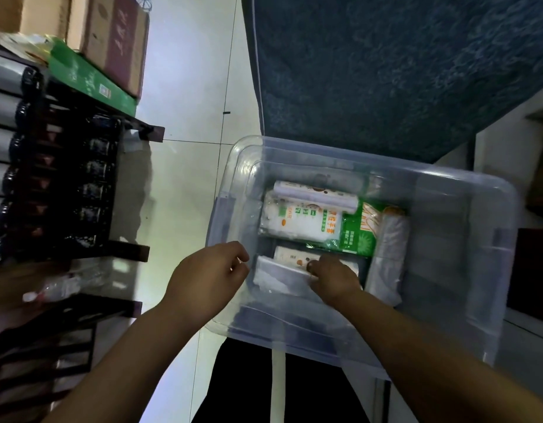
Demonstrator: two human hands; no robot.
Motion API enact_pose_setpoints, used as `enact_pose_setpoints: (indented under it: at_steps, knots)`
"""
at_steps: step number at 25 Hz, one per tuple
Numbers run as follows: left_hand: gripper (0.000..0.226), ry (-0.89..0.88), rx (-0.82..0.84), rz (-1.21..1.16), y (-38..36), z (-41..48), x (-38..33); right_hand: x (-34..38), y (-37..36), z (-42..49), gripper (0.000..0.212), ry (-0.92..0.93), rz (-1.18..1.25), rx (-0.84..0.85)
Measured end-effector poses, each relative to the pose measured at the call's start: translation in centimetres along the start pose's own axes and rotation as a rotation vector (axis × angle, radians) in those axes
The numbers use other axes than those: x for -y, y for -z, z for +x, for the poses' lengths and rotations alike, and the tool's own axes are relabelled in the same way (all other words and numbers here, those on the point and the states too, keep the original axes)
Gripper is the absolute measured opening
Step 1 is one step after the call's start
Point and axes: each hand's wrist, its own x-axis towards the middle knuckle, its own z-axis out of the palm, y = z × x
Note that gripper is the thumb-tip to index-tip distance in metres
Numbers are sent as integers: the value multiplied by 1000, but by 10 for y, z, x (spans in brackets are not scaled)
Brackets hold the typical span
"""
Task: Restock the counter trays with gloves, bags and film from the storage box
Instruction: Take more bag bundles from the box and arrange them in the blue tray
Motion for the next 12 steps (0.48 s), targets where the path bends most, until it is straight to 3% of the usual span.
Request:
enact_pose_setpoints:
  at_steps: [4,8,10,12]
  knots:
    - [4,115,106,-276,-2,0,-10,1,10,-20,19,-77,205,-60]
    - [7,190,220,-310,-14,3,-31,9,35,-49,10,-105,670,-235]
    - [25,268,261,-521,-22,5,-51,19,50,-64,5,-83,971,-302]
    - [30,345,214,-873,-27,8,-73,27,59,-77,16,-51,1205,-295]
